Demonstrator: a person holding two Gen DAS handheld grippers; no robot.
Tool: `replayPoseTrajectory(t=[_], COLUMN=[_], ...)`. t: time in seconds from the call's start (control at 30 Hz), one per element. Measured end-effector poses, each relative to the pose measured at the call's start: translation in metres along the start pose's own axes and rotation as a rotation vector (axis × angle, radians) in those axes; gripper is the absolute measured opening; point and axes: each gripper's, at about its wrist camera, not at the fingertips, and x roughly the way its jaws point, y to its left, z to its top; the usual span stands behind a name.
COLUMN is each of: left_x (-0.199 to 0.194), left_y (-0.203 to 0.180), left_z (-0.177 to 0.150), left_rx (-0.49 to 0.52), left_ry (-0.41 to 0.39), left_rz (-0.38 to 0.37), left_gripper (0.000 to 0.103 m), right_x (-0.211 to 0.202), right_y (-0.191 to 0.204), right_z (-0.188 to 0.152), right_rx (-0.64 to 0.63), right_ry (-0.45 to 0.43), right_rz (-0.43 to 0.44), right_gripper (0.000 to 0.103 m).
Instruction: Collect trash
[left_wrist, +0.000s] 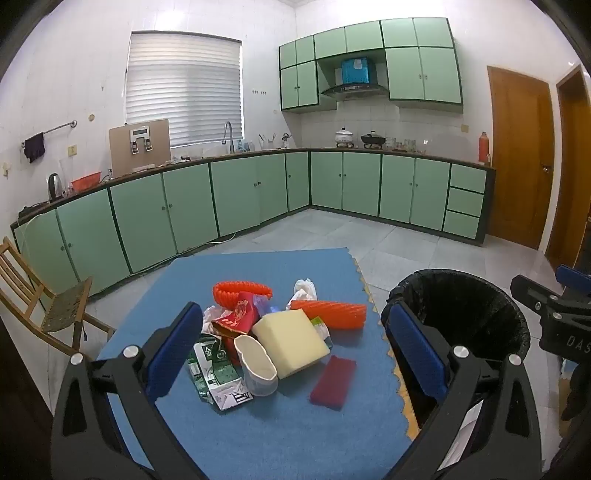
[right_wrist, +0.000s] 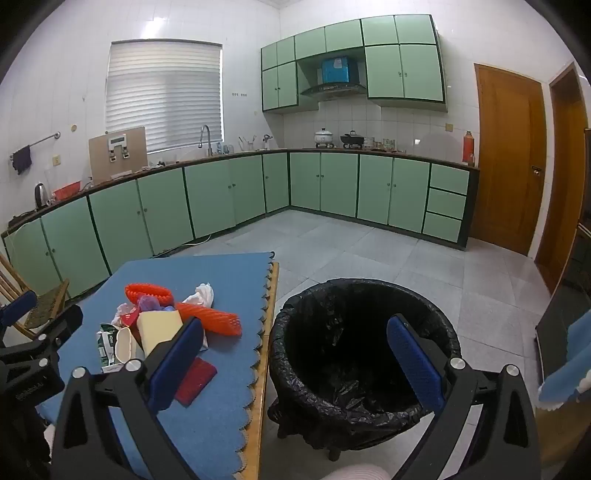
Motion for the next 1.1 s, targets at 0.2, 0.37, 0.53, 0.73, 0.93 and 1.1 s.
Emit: replayPoseTrajectory(t=[0.2,0.37,0.53,0.73,0.93,1.1], left_x=[-0.0012,-0.0005,-0.0006,-0.0005,-0.0003,-0.0004], left_y=[-0.0011,-0.0005,-0.0005,-0.0002,-0.0003,-0.0003], left_z=[0.0015,0.0011,0.0012,0.0014,0.0015,0.0012], left_rx=[-0.003,-0.004,-0.004,-0.004,-0.005,-0.005], left_ry=[-0.015,-0.014,-0.011,-0.010,-0.010,-0.010], left_rz=[-0.003,-0.005,-0.006,-0.007,-0.007,-0.006], left_gripper=[0.098,0.098,0.098,0.098,0.098,0.098], right_x=[-0.0003,-0.0016,-0.0002,0.0005,0.0008,0.0004], right_y=[-0.0008,-0.0038,-0.0026,-0.0021,-0.0041,-0.0041], right_z=[0.0008,0.0032,0.0024,0.0025,0.0033,0.0038], right_rx=[0.001,0.005,0.005,0.003,0.005,0.005], right_ry=[-0.003,-0.007,-0.006,-0.003,-0.003,-0.004], right_rz=[-0.003,0.000,0.001,-0.003,-0.003,-0.003], right_gripper=[0.097,0.097,0.097,0.097,0.097,0.097])
